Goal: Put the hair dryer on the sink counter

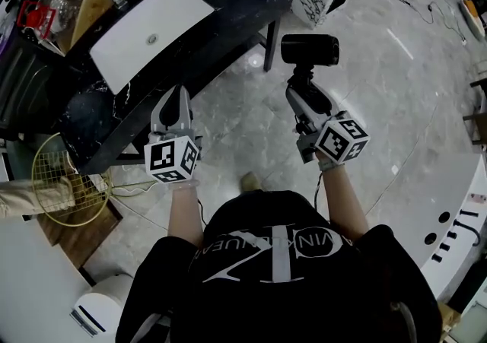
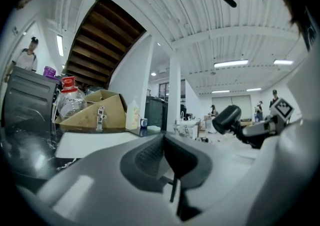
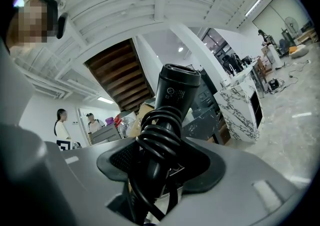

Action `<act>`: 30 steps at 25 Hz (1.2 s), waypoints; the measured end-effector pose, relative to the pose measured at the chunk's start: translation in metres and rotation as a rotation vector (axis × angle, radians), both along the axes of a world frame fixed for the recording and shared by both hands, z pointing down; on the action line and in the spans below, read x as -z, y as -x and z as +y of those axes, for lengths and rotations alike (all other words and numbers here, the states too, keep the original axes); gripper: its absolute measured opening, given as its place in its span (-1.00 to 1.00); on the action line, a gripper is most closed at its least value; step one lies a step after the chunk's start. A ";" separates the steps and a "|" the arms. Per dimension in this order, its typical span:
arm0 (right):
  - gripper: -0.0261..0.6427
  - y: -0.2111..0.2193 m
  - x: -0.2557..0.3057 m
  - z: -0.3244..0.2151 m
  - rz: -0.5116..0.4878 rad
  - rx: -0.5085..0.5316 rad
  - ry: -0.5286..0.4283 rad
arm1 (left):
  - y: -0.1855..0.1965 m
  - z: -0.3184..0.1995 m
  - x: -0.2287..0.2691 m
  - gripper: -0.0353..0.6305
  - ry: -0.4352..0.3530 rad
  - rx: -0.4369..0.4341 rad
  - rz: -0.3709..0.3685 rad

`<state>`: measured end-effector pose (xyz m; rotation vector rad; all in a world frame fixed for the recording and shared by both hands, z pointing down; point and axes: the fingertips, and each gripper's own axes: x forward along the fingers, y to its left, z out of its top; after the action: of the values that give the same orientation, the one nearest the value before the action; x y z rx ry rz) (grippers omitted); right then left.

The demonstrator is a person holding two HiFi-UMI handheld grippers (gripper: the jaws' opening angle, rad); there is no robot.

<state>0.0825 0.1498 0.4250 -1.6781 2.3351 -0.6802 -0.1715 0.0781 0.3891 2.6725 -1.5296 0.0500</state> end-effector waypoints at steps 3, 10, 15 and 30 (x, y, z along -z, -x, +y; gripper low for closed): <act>-0.12 0.004 -0.002 -0.010 0.001 0.003 0.009 | 0.001 -0.009 -0.003 -0.89 0.004 -0.004 0.009; -0.12 0.008 -0.007 -0.029 0.006 0.021 0.041 | 0.003 -0.024 -0.010 -0.89 0.020 0.010 0.023; -0.12 0.009 -0.011 -0.062 -0.009 0.046 0.037 | 0.005 -0.045 -0.010 -0.89 0.007 0.028 0.025; -0.12 -0.007 0.001 -0.220 -0.028 0.212 0.073 | -0.030 -0.169 0.014 -0.89 0.005 0.126 0.048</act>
<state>0.0896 -0.0701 0.4237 -1.4497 2.5202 -0.8308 -0.1419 -0.0913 0.3747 2.5482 -1.6762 -0.0160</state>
